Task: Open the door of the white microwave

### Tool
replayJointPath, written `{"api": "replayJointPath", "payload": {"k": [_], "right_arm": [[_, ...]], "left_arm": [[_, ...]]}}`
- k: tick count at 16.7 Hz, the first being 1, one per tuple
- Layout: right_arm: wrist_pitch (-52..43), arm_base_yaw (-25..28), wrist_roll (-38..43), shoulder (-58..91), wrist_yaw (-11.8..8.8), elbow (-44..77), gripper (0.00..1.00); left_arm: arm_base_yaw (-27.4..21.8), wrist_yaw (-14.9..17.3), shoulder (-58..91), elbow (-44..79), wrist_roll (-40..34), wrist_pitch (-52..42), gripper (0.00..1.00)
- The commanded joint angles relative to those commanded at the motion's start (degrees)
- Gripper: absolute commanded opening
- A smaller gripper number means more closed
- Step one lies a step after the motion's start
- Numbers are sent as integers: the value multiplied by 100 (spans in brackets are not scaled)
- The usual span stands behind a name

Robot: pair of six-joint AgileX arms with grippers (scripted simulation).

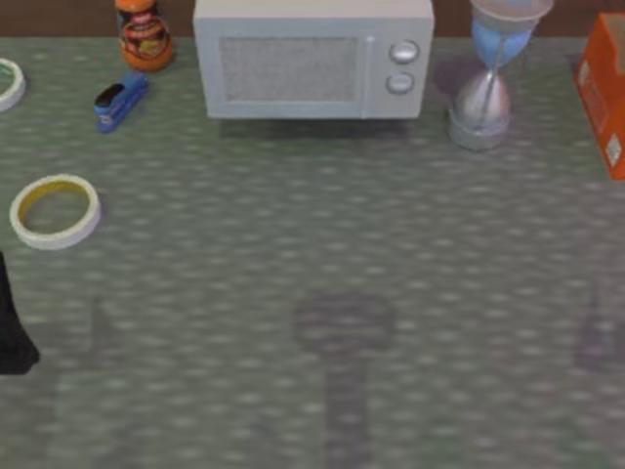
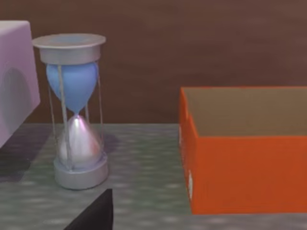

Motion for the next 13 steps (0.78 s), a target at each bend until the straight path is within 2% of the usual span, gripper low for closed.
{"api": "replayJointPath", "payload": {"k": [3, 6, 9, 13], "right_arm": [[0, 0, 0, 0, 0, 0, 100], [0, 0, 0, 0, 0, 0, 100], [0, 0, 0, 0, 0, 0, 100], [0, 0, 0, 0, 0, 0, 100]], "left_arm": [[-31, -26, 57, 55, -10, -12, 100], [-306, -270, 595, 540, -115, -106, 100], [-788, -707, 1675, 1438, -335, -229, 100], [-1635, -1468, 3836, 3151, -787, -339, 100]]}}
